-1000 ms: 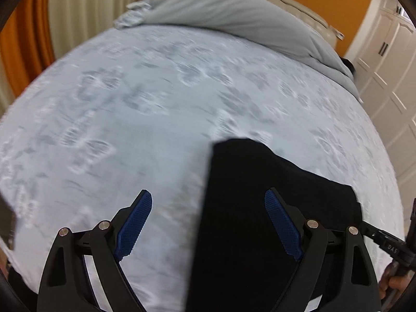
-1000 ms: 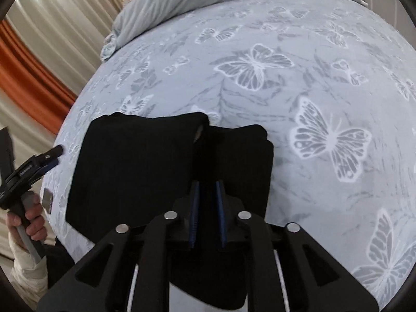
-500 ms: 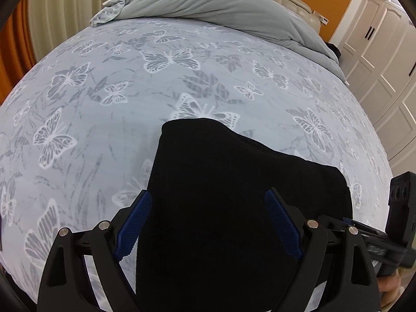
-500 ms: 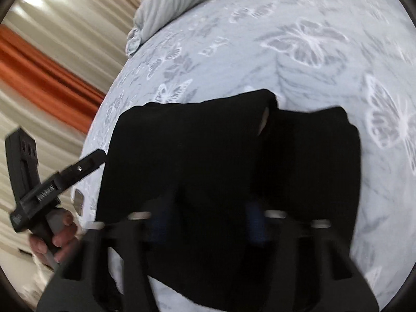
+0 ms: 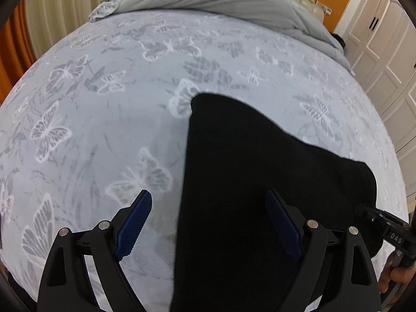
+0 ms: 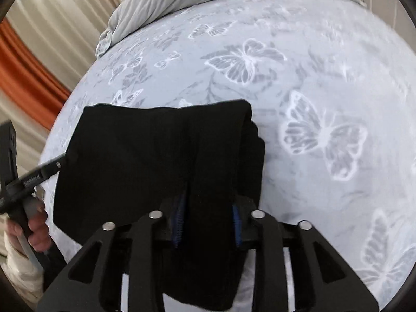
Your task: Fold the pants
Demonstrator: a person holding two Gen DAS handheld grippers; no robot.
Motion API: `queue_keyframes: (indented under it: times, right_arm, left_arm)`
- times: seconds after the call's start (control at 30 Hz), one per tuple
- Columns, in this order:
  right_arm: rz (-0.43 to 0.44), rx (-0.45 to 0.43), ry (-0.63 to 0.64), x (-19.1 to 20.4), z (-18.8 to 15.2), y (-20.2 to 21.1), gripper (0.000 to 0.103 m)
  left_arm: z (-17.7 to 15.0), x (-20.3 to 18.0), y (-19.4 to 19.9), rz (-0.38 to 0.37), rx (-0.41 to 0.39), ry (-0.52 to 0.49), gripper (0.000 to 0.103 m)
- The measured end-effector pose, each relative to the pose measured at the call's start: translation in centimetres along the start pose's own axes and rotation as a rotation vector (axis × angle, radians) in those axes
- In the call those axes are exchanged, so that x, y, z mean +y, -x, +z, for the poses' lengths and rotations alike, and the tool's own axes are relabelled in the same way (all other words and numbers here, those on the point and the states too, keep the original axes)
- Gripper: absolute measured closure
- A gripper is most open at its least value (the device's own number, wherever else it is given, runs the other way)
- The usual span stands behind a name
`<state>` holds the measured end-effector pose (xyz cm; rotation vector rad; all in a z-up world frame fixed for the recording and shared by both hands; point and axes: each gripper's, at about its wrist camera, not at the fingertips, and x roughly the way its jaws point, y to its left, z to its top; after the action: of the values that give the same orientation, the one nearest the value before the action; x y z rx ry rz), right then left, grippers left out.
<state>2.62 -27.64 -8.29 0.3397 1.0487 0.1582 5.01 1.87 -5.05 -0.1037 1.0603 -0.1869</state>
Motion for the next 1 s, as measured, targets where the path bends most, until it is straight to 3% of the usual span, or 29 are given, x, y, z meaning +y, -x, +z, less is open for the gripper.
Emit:
queue_keyframes:
  times: [0.07, 0.17, 0.23, 0.33, 0.37, 0.4, 0.47, 0.5, 0.57, 0.67, 0.73, 0.8, 0.9, 1.0]
  right_arm:
    - [-0.016, -0.050, 0.010, 0.7, 0.6, 2.1, 0.073]
    - [-0.111, -0.243, 0.089, 2.7, 1.2, 6.7, 0.066]
    - [-0.033, -0.301, 0.106, 4.0, 1.4, 7.8, 0.066]
    - [0.124, -0.198, 0.101, 5.7, 2.3, 4.5, 0.068]
    - [0.127, -0.153, 0.099, 6.0, 2.5, 2.8, 0.068]
    - [0.102, -0.100, 0.097, 5.8, 2.7, 0.9, 0.068]
    - [-0.021, -0.005, 0.063, 4.3, 2.9, -2.9, 0.082]
    - [-0.020, -0.014, 0.022, 3.8, 3.0, -3.2, 0.085]
    - [0.023, -0.050, -0.037, 4.0, 3.5, -1.4, 0.080]
    - [0.024, -0.160, 0.105, 6.7, 3.3, 1.4, 0.080]
    - [-0.031, -0.121, 0.159, 7.5, 3.2, -0.1, 0.077]
    - [-0.108, -0.014, 0.141, 6.2, 2.8, -3.6, 0.077]
    - [-0.103, -0.065, 0.133, 7.2, 2.3, -2.1, 0.074]
    - [-0.007, -0.140, 0.238, 10.3, 1.5, 0.1, 0.074]
  left_arm:
    - [-0.1, -0.3, 0.0, 0.006, -0.005, -0.010, 0.017]
    - [-0.2, -0.7, 0.2, 0.024, -0.022, -0.025, 0.017]
    - [-0.3, -0.8, -0.2, 0.061, -0.016, -0.047, 0.017]
    - [-0.6, -0.5, -1.3, 0.091, 0.019, -0.051, 0.016]
    - [-0.6, -0.3, -1.3, 0.085, 0.024, -0.043, 0.015]
    - [-0.7, 0.0, -1.4, 0.076, 0.026, -0.039, 0.015]
    - [-0.8, 0.2, -1.2, 0.062, 0.026, -0.047, 0.015]
    - [-0.9, 0.3, -1.0, 0.055, 0.023, -0.053, 0.015]
    - [-1.2, 0.3, -0.5, 0.064, 0.011, -0.068, 0.015]
    - [-1.6, 0.2, 0.0, 0.072, -0.001, -0.102, 0.015]
    - [-1.7, 0.1, 0.1, 0.076, -0.005, -0.110, 0.015]
    - [-1.8, 0.1, 0.2, 0.075, -0.006, -0.110, 0.015]
    - [-1.8, 0.1, 0.5, 0.078, -0.010, -0.106, 0.016]
    - [-1.2, 0.4, 2.1, 0.095, -0.069, -0.094, 0.016]
